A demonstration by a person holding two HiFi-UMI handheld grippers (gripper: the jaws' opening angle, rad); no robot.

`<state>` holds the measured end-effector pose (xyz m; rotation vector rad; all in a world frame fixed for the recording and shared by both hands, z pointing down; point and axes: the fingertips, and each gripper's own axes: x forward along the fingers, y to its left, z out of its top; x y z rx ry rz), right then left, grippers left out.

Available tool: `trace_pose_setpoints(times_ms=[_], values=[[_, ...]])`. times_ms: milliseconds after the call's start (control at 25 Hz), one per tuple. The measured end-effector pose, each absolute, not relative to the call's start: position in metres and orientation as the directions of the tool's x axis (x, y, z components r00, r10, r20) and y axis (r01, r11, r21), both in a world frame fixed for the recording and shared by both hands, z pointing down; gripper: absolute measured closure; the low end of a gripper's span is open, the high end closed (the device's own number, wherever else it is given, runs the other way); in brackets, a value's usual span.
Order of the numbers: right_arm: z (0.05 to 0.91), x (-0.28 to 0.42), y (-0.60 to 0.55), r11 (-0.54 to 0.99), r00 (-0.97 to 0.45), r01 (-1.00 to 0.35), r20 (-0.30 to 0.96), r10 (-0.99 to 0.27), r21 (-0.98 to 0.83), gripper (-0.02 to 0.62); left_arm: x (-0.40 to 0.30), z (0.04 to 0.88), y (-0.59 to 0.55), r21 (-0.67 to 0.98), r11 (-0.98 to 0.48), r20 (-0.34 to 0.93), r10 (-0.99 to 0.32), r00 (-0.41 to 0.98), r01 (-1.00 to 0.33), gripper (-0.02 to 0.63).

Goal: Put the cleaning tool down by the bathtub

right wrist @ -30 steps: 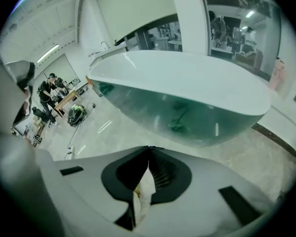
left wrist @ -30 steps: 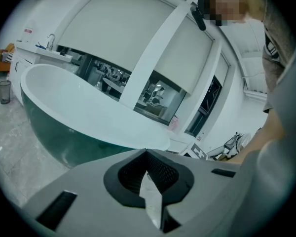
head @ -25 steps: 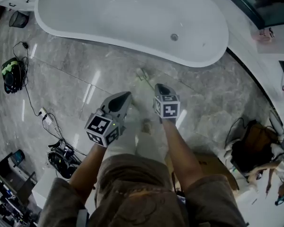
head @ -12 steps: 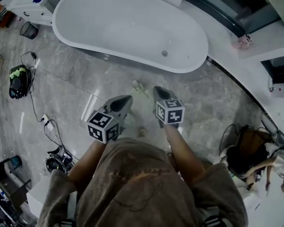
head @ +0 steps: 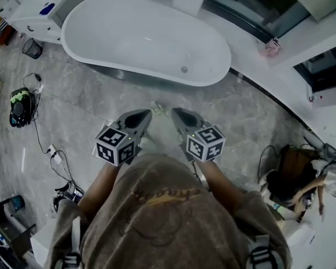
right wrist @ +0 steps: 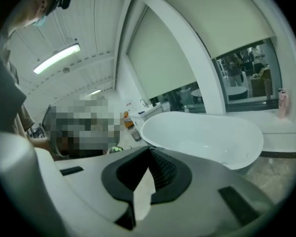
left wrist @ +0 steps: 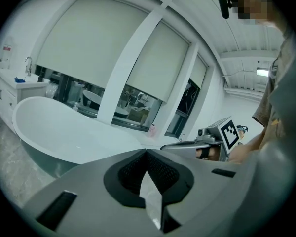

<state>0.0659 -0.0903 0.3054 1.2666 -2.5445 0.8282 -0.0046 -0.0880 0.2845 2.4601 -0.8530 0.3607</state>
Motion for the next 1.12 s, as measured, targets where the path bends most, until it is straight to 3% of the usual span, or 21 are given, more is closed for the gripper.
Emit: trace_pose_setpoints(times_ms=[560,1120], values=[[0.181,0.073,-0.041,0.679,-0.708,-0.692,0.045,-0.705,-0.245,0.591,0.010,0.204,-0.066,0.183,-0.816,0.216,-0.512,0.832,-0.549,0.606],[0.179,0.077,-0.025,0.718,-0.744,-0.658,0.045,-0.667,-0.228,0.592,0.016,0.210,-0.052,0.191,-0.800,0.224,-0.529,0.819,-0.569,0.606]])
